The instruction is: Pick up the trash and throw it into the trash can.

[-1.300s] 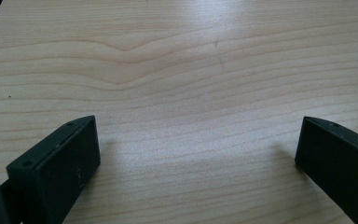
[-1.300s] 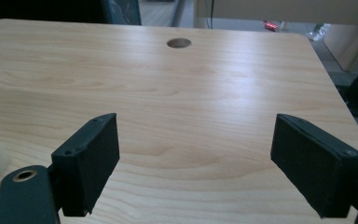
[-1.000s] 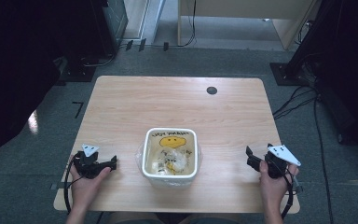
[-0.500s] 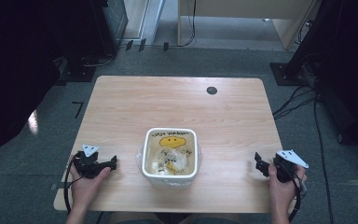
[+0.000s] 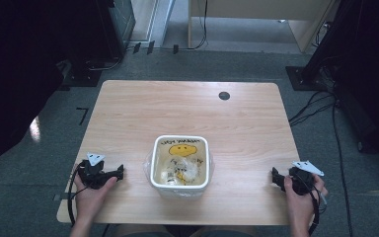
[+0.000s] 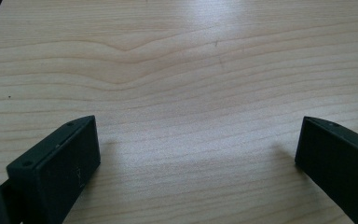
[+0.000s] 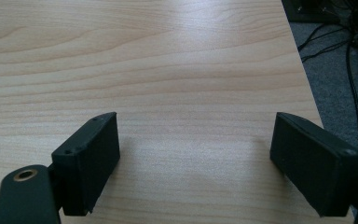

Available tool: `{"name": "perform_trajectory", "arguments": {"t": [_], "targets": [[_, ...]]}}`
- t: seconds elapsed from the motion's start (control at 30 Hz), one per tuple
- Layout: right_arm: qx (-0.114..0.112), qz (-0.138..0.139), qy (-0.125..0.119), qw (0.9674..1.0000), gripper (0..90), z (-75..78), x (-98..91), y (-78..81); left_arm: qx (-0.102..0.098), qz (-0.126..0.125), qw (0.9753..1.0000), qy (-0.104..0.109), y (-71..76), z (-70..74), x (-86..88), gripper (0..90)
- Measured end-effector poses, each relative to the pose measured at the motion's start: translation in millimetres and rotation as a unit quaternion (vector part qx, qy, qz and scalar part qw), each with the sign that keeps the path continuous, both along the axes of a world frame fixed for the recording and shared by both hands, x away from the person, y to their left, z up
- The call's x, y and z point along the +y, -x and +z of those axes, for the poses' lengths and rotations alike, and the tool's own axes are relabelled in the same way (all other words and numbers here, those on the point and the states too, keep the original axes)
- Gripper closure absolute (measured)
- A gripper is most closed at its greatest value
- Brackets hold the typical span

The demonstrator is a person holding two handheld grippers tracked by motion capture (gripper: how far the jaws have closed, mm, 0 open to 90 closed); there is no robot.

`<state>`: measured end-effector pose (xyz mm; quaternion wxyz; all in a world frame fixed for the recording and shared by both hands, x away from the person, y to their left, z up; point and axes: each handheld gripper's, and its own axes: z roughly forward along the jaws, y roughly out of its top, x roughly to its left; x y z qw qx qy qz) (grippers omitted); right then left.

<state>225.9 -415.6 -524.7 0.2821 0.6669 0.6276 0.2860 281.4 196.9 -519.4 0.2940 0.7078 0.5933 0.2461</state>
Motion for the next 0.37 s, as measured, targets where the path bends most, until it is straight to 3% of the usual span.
{"name": "perform_trajectory", "arguments": {"t": [0.37], "targets": [[0.003,-0.001,-0.001,1.0000,13.1,-0.1,-0.3,-0.8,0.000,0.000,1.0000,0.000,-0.1,0.0,-0.1,0.0]]}}
